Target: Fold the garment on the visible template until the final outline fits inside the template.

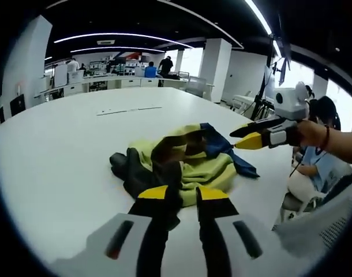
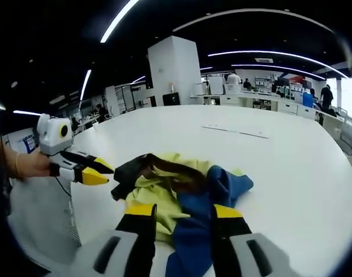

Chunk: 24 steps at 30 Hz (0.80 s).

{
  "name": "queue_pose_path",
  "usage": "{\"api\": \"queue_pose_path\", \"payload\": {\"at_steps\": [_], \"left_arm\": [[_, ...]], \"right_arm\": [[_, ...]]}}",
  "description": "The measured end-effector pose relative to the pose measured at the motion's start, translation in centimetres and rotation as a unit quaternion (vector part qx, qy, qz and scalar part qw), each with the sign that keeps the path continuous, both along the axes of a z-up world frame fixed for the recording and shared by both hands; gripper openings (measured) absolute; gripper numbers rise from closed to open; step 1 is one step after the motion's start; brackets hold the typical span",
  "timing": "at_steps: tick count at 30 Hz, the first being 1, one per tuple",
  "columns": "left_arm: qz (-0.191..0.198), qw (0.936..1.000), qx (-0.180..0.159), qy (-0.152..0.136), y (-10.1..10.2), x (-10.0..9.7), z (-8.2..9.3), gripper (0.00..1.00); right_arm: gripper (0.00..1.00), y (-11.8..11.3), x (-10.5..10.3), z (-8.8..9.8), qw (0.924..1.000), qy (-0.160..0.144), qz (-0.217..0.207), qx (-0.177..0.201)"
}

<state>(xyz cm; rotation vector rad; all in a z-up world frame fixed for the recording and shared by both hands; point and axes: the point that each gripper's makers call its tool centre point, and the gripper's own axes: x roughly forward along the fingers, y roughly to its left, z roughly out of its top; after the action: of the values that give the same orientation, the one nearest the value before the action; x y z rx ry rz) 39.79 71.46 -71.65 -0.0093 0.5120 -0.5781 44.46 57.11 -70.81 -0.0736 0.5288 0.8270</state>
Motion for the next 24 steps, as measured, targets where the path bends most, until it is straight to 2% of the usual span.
{"api": "queue_pose_path", "payload": {"at_steps": [8, 18, 24], "left_arm": [[-0.007, 0.9997, 0.015, 0.015, -0.8, 0.6, -1.6, 0.15], [0.007, 0.9992, 0.031, 0.024, 0.3, 2.5, -3.0, 0.13], [0.03, 0.9987, 0.014, 0.039, 0.5, 3.0, -3.6, 0.11]], "right_arm": [[0.3, 0.0, 0.8, -0.9, 0.9999, 0.009, -0.003, -0.012], [0.27, -0.2, 1.1, -1.8, 0.9993, 0.014, -0.001, -0.036], [0.23, -0.5, 1.3, -2.4, 0.9985, 0.016, -0.004, -0.052]]}}
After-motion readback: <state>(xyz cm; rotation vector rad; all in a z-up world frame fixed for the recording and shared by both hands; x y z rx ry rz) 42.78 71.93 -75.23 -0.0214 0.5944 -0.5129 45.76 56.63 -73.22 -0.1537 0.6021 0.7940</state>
